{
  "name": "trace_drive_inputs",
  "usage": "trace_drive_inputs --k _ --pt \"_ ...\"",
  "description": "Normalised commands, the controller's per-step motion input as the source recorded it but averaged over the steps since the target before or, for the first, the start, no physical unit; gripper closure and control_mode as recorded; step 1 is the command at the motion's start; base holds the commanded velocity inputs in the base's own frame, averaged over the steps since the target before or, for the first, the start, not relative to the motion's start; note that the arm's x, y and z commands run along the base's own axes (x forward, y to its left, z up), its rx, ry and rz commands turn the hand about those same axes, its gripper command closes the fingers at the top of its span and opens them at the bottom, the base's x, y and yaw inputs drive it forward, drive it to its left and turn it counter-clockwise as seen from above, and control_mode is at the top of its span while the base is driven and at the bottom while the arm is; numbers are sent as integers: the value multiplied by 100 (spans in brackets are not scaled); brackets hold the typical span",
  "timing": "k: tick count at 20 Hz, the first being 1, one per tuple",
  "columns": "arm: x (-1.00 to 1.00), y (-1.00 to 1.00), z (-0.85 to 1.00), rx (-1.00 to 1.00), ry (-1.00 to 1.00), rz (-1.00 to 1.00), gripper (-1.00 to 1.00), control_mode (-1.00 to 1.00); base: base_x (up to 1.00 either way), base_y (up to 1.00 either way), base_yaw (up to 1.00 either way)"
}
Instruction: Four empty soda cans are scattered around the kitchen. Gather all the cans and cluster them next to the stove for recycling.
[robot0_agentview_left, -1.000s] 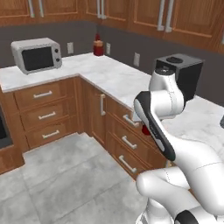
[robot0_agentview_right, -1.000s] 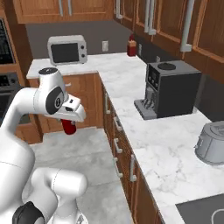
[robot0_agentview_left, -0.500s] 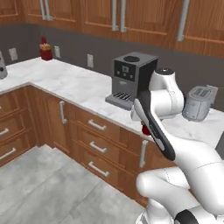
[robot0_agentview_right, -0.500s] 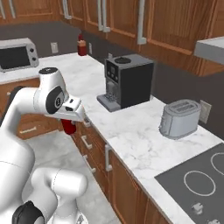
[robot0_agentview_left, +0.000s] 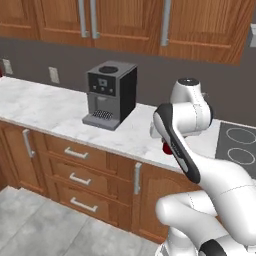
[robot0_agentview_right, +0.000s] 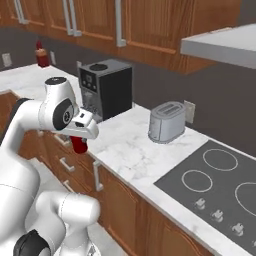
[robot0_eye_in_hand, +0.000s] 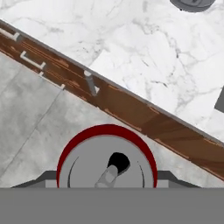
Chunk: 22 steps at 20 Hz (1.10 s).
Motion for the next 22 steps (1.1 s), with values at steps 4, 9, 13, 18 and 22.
trace_drive_inputs --k 4,9,13,18,22 --pt "0 0 0 0 0 0 100 100 -27 0 -40" --pt "0 0 0 0 0 0 100 100 -18 -1 -40" --pt "0 0 0 0 0 0 100 100 -2 -8 -41" --pt "0 0 0 0 0 0 100 100 0 -15 -42" --pt "0 0 0 0 0 0 100 100 0 -35 -39"
